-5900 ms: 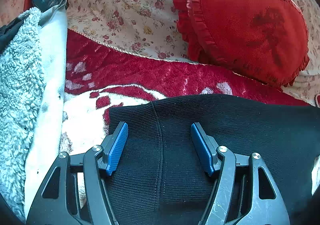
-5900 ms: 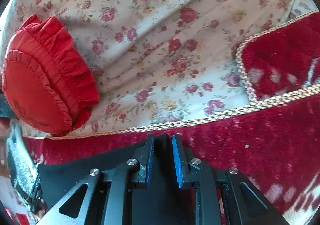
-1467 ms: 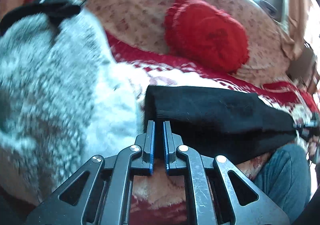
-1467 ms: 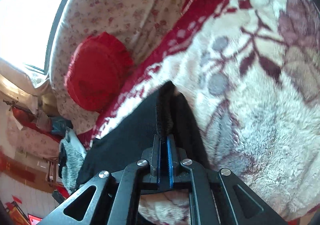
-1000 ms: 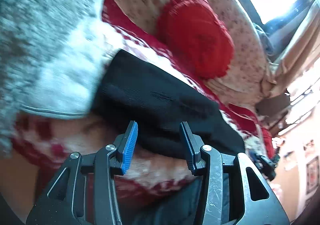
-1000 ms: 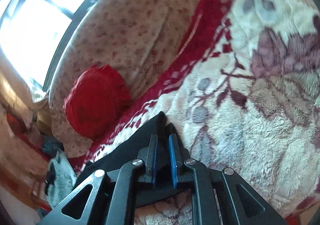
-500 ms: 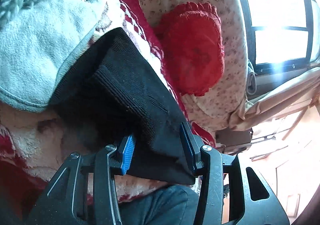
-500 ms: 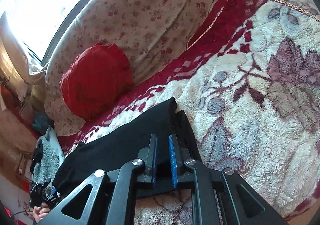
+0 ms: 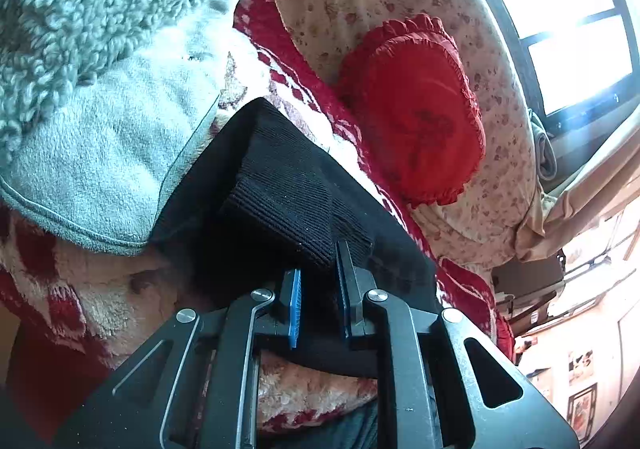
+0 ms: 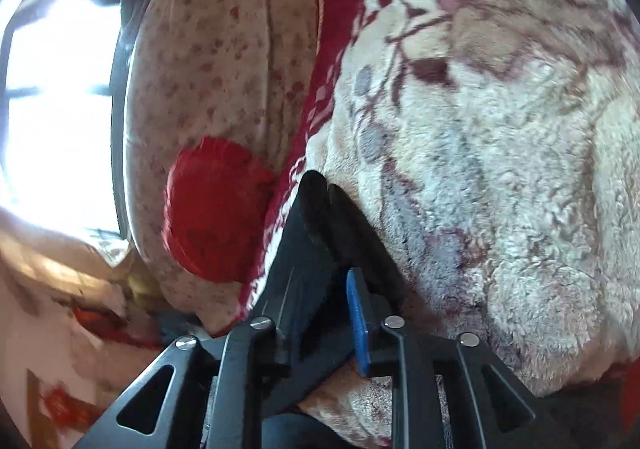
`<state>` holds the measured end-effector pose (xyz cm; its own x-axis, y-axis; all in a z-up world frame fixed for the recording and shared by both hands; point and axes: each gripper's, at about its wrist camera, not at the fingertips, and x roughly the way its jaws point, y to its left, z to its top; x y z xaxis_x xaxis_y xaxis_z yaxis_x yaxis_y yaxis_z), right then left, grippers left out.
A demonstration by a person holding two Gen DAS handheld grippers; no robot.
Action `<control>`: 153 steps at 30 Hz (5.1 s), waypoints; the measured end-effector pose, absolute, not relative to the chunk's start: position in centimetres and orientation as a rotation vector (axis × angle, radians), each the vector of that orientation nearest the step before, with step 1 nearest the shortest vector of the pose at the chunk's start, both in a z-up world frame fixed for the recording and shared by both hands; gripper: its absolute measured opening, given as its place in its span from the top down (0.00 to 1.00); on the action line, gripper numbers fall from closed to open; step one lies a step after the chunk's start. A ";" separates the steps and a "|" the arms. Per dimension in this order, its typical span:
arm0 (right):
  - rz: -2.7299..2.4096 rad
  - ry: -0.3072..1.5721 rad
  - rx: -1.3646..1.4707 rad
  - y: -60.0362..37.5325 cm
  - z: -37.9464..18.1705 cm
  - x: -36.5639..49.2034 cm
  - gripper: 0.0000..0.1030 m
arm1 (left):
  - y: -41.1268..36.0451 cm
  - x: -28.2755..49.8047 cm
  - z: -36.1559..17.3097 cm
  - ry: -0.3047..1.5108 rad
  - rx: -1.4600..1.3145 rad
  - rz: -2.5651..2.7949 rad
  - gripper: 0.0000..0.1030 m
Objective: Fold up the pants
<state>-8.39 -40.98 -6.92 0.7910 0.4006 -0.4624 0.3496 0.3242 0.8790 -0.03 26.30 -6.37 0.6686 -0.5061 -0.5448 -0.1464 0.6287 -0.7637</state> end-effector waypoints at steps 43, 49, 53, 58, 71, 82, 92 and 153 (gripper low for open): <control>-0.007 0.897 1.061 -40.0 -6.8 -7.8 0.96 | 27.6 -2.3 -7.2 0.933 -0.720 -0.116 0.67; -0.182 0.752 0.917 -40.1 -3.6 -9.6 0.96 | 26.3 -5.6 -2.6 0.692 -0.438 0.063 0.63; -0.211 0.625 0.627 -36.8 0.6 -10.0 0.96 | 22.1 -4.5 -1.5 0.644 -0.268 -0.062 0.63; -0.097 0.847 0.409 -32.5 -0.3 -5.5 0.96 | 20.3 -1.8 -6.1 0.776 -0.218 -0.050 0.63; 0.170 0.783 0.259 -25.6 4.0 -1.4 0.96 | 18.4 3.0 -1.8 0.708 -0.177 -0.121 0.62; 0.678 1.006 -0.289 -9.1 -2.0 8.9 0.96 | 18.3 5.9 -6.9 0.848 -0.232 -0.071 0.60; 0.855 0.952 -0.276 -7.8 2.1 6.2 0.95 | 18.5 4.9 -6.2 0.845 -0.257 -0.061 0.60; 0.163 0.962 0.690 -35.7 -4.1 -3.8 0.93 | 10.8 -1.4 -7.2 0.850 -0.035 -0.143 0.44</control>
<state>-3.75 -35.70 -4.09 0.5780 0.4208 -0.6992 0.1677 0.7773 0.6064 -1.38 10.78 -7.20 0.6508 -0.1397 -0.7463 0.1119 0.9898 -0.0877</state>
